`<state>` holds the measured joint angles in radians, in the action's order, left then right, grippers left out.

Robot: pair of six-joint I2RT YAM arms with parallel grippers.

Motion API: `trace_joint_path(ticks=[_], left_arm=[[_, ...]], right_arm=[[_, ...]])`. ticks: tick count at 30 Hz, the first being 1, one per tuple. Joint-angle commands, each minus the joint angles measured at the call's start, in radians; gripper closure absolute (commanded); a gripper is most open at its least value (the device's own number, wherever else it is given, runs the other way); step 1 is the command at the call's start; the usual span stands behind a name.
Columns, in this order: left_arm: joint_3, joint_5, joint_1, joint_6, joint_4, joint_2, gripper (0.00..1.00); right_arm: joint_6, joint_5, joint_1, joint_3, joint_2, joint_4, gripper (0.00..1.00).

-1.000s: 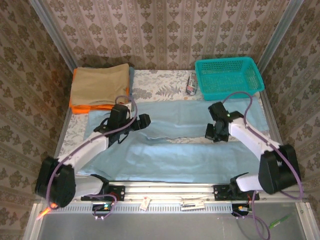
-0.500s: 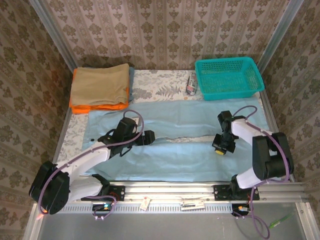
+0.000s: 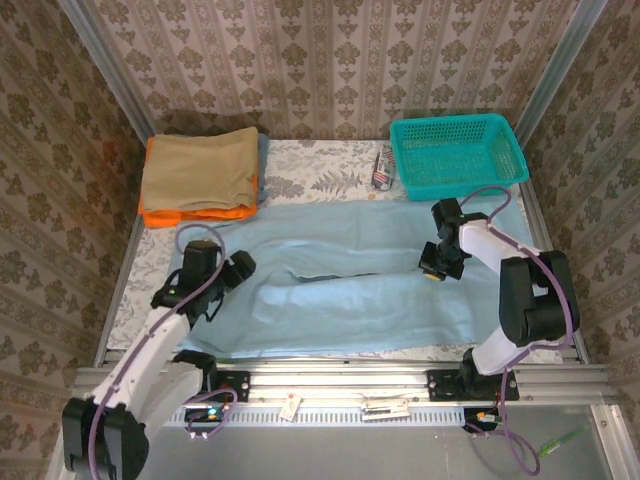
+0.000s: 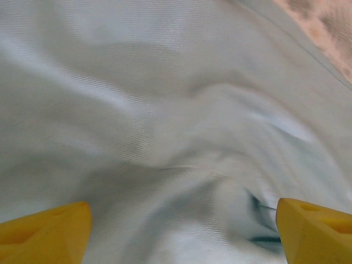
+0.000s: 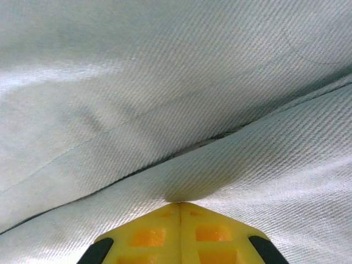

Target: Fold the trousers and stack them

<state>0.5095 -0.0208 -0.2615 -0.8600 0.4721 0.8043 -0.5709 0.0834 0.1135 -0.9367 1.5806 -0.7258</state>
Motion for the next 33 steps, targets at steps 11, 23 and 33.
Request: trace_joint_path(ticks=[11,23,33], left_arm=[[0.188,0.443,0.458,-0.403,0.72,-0.001,0.0],[-0.101,0.201,0.72,-0.277,0.404,-0.01,0.12],[-0.221,0.087,0.731,-0.208,0.118,0.027,0.5]], right_arm=[[0.039,0.078,0.094,-0.096,-0.047,-0.054,0.92],[0.04,0.087,0.115,-0.064,-0.108,-0.057,0.91],[0.047,0.077,0.115,-0.064,-0.167,-0.096,0.91]])
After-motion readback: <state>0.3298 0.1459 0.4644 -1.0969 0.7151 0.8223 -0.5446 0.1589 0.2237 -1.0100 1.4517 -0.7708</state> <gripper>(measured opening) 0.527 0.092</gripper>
